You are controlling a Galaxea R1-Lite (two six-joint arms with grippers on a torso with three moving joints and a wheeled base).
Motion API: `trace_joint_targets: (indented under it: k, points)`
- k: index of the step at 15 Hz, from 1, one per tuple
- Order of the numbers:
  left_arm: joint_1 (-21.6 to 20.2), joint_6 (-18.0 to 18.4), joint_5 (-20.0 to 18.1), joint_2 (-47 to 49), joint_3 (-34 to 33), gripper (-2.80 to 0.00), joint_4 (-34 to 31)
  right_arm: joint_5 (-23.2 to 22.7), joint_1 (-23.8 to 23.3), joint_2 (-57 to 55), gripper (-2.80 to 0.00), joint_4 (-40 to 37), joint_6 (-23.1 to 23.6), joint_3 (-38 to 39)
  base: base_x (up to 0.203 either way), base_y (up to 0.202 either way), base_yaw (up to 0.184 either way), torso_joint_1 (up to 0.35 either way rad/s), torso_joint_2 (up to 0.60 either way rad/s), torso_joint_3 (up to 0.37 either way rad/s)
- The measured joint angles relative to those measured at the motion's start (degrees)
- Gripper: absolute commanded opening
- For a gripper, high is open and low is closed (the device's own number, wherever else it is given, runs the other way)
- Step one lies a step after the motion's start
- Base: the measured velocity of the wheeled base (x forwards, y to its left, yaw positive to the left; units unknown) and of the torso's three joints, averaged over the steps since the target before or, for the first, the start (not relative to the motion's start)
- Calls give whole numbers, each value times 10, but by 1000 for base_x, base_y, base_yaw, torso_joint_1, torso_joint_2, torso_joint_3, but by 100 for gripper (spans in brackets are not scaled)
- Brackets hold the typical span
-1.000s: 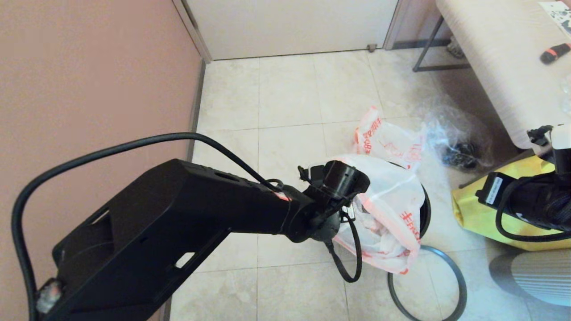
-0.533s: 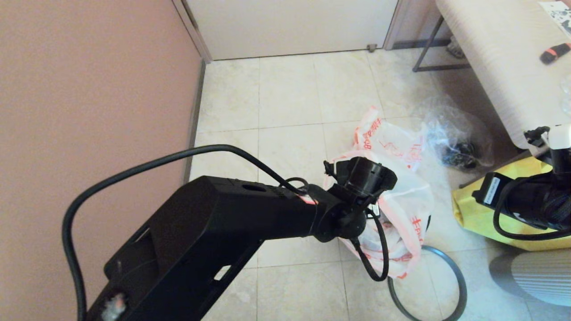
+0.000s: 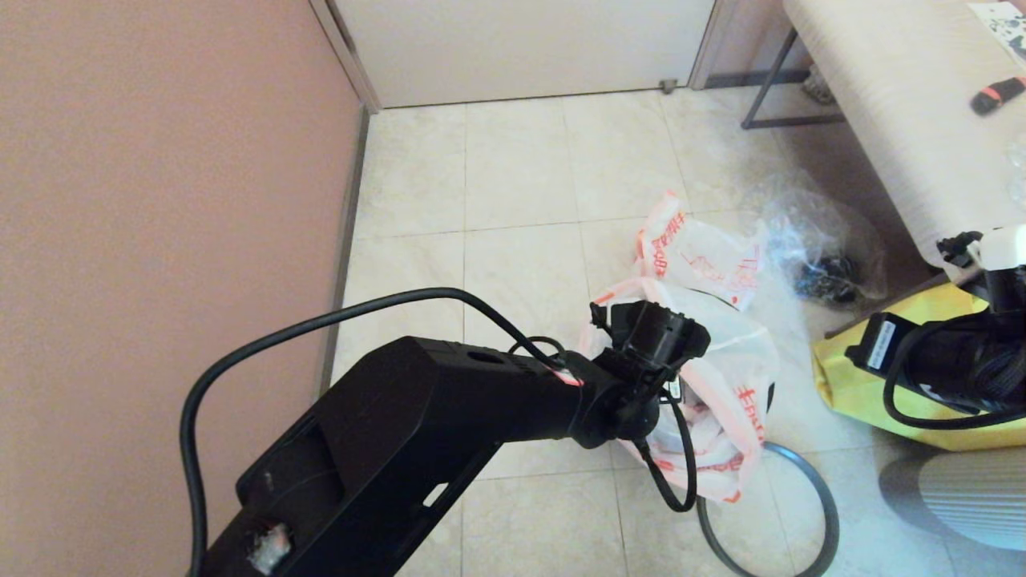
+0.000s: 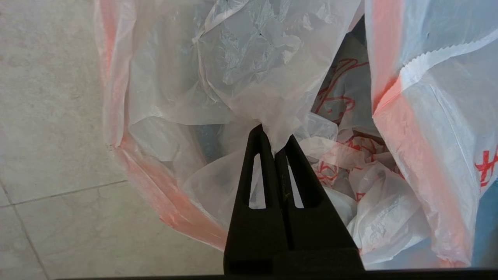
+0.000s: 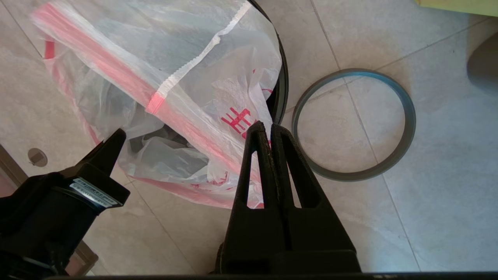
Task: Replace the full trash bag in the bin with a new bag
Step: Put the new garbage bag on the trash can
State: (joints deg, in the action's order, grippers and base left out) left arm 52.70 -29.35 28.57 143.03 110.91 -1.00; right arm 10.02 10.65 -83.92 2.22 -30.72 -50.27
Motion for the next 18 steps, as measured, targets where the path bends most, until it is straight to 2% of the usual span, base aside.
trace_joint_targets:
  k: [6,11,12,18]
  points:
    - [3,0,9,-12,-4,-280,-6,1,1,16,-280,-6,1,0,0,0,0,0,0,0]
    - [9,1,11,-68,-65,-280,-3,1,5,21,-280,-12,-1,3,0,0,0,0,0,0]
    - [9,3,11,-67,-66,0,-3,1,5,21,-280,-12,-1,3,0,0,0,0,0,0]
    - [18,6,12,-44,-25,0,-5,0,4,20,-280,-12,-1,7,0,0,0,0,0,0]
